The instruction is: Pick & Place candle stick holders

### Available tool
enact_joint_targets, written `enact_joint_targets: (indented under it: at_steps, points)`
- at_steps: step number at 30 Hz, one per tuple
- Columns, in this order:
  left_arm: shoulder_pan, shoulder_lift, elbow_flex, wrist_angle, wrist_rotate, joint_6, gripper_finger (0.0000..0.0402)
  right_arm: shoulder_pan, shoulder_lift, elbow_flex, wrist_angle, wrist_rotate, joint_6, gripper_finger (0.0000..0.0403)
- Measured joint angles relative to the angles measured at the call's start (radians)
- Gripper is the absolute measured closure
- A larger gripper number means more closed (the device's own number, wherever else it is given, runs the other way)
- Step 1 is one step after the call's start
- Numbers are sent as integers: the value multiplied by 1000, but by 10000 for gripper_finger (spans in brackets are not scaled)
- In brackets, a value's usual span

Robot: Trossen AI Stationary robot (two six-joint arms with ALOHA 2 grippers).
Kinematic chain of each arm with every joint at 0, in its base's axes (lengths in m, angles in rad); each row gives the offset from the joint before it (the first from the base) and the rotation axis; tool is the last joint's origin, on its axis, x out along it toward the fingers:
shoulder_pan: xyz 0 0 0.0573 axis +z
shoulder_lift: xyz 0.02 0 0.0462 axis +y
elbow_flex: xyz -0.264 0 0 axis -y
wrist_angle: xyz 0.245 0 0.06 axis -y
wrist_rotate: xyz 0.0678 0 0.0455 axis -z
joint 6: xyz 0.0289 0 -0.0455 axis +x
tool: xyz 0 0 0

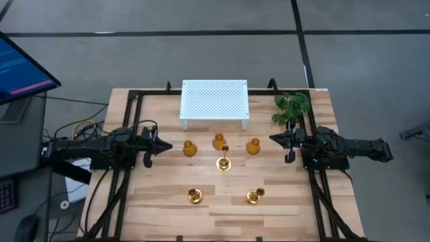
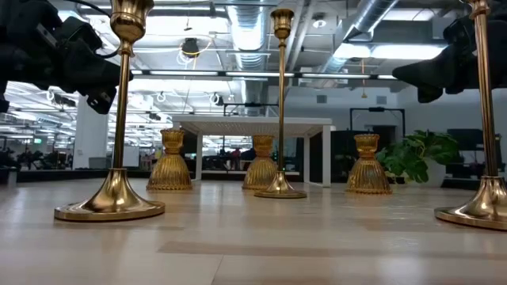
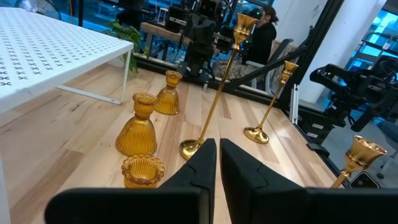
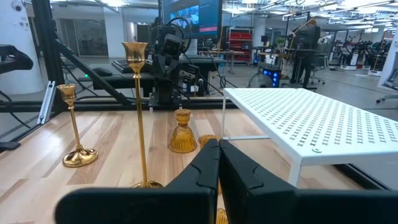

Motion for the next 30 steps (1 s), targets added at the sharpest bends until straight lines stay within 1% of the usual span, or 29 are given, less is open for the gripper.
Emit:
enact_joint_targets:
  at_steps: [19,22,26,28,30]
  points:
    - [0,0,0,13,0,0,380,0,0,0,0,0,0,403]
    - [0,0,0,53,0,0,380,-5,0,0,3,24,-32,403]
    - [0,0,0,96,-6,-1,380,-7,0,0,4,26,-45,403]
    - [0,4,0,155,-37,-32,380,-7,0,0,5,26,-45,403]
    - [0,10,0,234,-90,-85,380,-6,0,0,16,25,-44,403]
